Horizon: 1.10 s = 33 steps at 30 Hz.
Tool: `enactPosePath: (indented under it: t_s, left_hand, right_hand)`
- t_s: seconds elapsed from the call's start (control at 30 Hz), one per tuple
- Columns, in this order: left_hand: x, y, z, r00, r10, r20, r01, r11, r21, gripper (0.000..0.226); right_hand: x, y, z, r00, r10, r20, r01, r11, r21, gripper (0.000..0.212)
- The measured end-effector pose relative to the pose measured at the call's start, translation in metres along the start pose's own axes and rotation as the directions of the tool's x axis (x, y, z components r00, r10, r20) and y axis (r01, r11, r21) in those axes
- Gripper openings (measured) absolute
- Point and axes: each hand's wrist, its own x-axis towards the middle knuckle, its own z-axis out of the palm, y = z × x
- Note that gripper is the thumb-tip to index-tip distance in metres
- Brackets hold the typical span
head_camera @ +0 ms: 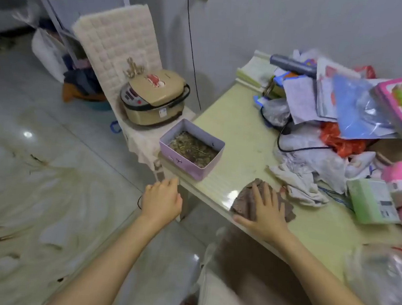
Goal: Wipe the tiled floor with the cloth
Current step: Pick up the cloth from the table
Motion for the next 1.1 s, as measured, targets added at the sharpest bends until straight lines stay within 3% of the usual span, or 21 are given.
enactPosePath:
  t_s: [0.13,0.27,0.43,0.5,0.6,0.67,0.77,0.83,0.9,1.0,1.1]
  left_hand:
    - [0.012,0.008,0.025,0.996,-0.019,0.088,0.022,0.999,-0.024,0.043]
    - [0.019,0.007,0.037,0.992,-0.034,0.122,0.039,0.998,-0.044,0.048]
    - [0.021,-0.007,0.037,0.985,-0.070,0.159,0.084,0.993,-0.084,0.046]
    - [0.021,-0.014,0.035,0.983,-0.082,0.163,0.103,0.986,-0.128,0.045]
    - [0.021,-0.025,0.029,0.983,-0.095,0.160,0.124,0.975,-0.184,0.044]
    - [0.020,-0.035,0.023,0.981,-0.092,0.173,0.131,0.965,-0.229,0.044]
    - [0.018,-0.052,0.011,0.973,-0.094,0.212,0.158,0.937,-0.311,0.042]
    - [0.017,-0.066,0.002,0.968,-0.087,0.235,0.176,0.904,-0.390,0.039]
    - [0.015,-0.083,-0.012,0.964,-0.066,0.259,0.204,0.809,-0.552,0.034]
    - [0.009,-0.116,-0.044,0.958,0.003,0.288,0.248,0.496,-0.832,0.023]
    - [-0.003,-0.164,-0.081,0.942,0.055,0.330,0.316,0.180,-0.932,0.029]
  right_hand:
    - [0.014,0.015,0.032,0.997,0.006,0.075,0.005,0.990,-0.138,0.117]
    - [0.017,0.026,0.051,0.993,-0.063,-0.098,0.051,0.992,-0.114,0.096]
    - [0.014,0.030,0.054,0.985,-0.117,-0.124,0.113,0.993,-0.034,0.073]
    - [0.014,0.027,0.051,0.993,-0.076,-0.091,0.080,0.996,0.046,0.058]
    - [0.011,0.016,0.032,0.997,0.032,-0.068,-0.006,0.934,0.358,0.046]
    - [0.004,0.000,0.008,0.984,0.174,-0.034,-0.113,0.764,0.635,0.049]
    - [-0.014,-0.039,-0.033,0.949,0.313,-0.027,-0.091,0.356,0.930,0.031]
    - [-0.024,-0.067,-0.055,0.954,0.295,0.049,-0.061,0.031,0.998,0.045]
    - [-0.037,-0.101,-0.072,0.966,0.213,0.149,-0.109,-0.187,0.976,0.062]
    - [-0.051,-0.168,-0.091,0.976,0.040,0.212,-0.194,-0.271,0.943,0.065]
    - [-0.055,-0.250,-0.096,0.982,-0.077,0.173,-0.189,-0.322,0.928,0.058]
